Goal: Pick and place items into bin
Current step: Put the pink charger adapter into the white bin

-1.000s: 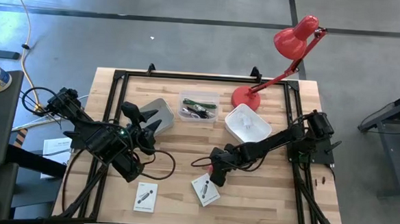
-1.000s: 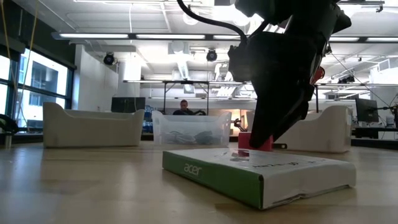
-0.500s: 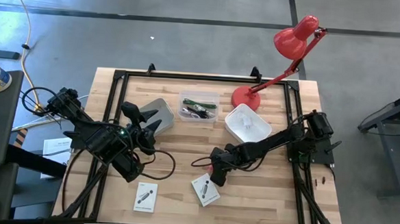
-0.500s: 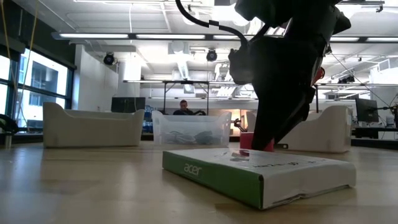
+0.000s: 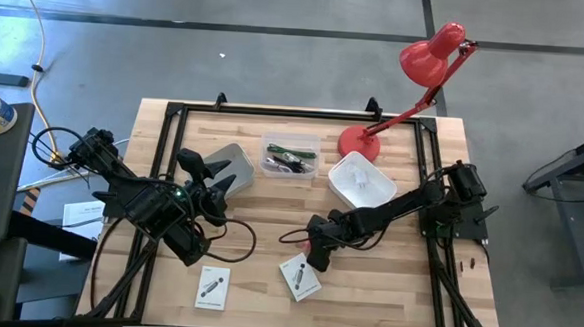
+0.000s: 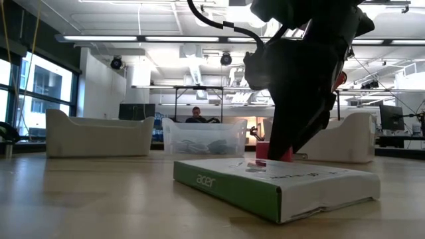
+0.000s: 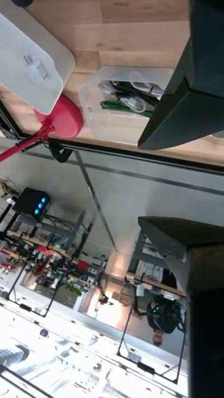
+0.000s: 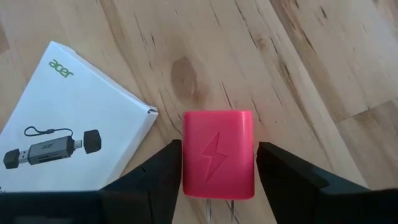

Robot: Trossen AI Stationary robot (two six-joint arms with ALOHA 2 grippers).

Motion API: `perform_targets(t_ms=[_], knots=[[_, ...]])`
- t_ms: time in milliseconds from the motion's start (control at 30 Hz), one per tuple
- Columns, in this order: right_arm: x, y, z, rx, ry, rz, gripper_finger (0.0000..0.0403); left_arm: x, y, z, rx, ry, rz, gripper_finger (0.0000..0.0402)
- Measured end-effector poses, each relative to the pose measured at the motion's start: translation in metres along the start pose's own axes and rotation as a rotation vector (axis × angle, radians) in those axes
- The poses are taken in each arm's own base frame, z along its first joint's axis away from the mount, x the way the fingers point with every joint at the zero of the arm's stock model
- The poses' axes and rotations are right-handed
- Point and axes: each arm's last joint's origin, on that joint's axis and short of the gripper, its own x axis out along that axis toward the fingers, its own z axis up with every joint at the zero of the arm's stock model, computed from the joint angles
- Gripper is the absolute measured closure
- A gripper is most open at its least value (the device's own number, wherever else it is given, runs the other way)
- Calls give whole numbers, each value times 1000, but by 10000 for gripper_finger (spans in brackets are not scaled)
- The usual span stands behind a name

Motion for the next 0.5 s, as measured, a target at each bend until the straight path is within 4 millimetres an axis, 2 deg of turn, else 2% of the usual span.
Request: perform_targets(t_ms=[500], knots=[[0,0,0,-7,-2,2,232,0,0,0,-1,0,0,229]])
